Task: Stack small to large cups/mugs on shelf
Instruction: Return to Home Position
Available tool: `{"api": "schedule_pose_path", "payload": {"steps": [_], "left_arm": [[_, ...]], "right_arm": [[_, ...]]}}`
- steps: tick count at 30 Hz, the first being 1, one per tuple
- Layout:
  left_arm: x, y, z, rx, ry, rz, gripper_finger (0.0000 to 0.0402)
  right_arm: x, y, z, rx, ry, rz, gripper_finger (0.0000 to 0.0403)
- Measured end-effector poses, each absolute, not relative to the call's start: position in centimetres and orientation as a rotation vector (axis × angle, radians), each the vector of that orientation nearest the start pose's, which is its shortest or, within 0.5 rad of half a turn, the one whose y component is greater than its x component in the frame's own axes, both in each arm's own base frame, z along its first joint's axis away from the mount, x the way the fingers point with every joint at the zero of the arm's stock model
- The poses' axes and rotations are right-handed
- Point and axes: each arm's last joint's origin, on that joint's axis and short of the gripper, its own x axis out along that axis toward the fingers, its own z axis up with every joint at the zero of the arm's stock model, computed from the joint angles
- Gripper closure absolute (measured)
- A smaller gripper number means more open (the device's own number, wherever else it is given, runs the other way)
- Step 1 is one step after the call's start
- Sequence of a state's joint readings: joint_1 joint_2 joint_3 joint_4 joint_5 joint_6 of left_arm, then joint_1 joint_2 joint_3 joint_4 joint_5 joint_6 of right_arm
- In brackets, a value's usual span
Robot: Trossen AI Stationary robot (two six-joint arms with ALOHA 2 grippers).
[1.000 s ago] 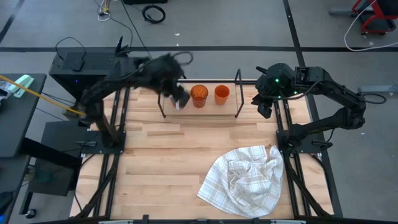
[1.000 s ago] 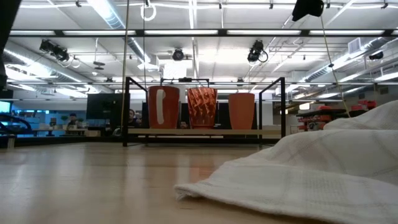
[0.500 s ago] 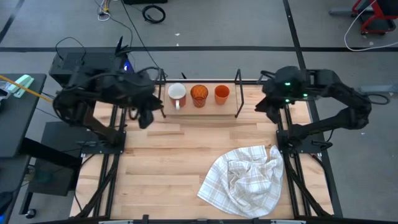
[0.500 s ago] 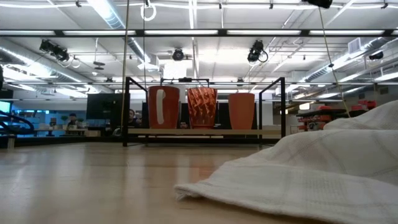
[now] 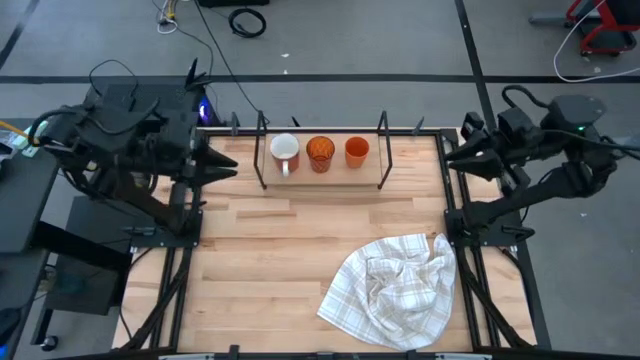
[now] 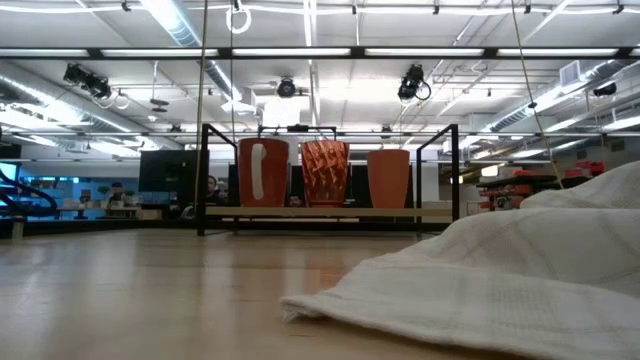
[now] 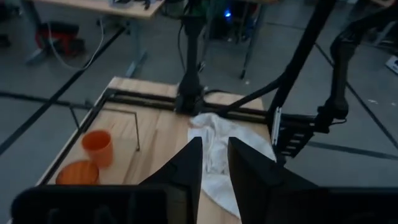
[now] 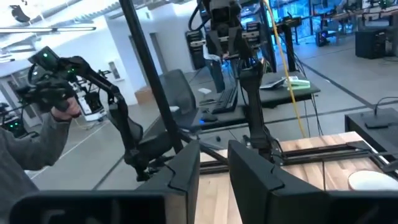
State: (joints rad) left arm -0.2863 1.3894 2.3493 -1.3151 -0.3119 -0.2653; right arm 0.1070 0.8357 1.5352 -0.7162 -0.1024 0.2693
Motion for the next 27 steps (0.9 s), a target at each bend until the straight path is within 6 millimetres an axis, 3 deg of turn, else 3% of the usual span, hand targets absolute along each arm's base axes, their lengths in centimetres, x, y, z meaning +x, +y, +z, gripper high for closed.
{"api": "schedule_pose_path", "payload": {"steps": [5,9,13,16,21,27], "left_arm": [[15.4,-4.0,56.9,-0.148,0.284,0.040,0.0315],[17.5,-5.4,56.5,-0.135,0.198,-0.031,0.0321],[20.7,-7.1,53.9,-0.129,0.208,-0.099,0.0322],[21.8,-7.1,51.6,-0.162,0.220,-0.072,0.0318],[21.4,-6.3,48.3,-0.201,0.093,-0.059,0.0313],[19.2,-4.9,43.6,-0.263,-0.037,-0.053,0.0319]], "right_arm": [[8.9,1.5,50.5,0.268,0.002,0.243,0.0312],[9.4,2.2,50.5,0.241,-0.104,0.364,0.0312],[10.4,2.9,48.9,0.238,-0.181,0.457,0.0312],[10.8,3.3,47.0,0.242,-0.184,0.485,0.0312],[9.9,3.1,45.0,0.258,-0.303,0.504,0.0312],[7.3,2.4,43.0,0.248,-0.423,0.497,0.0312]]}}
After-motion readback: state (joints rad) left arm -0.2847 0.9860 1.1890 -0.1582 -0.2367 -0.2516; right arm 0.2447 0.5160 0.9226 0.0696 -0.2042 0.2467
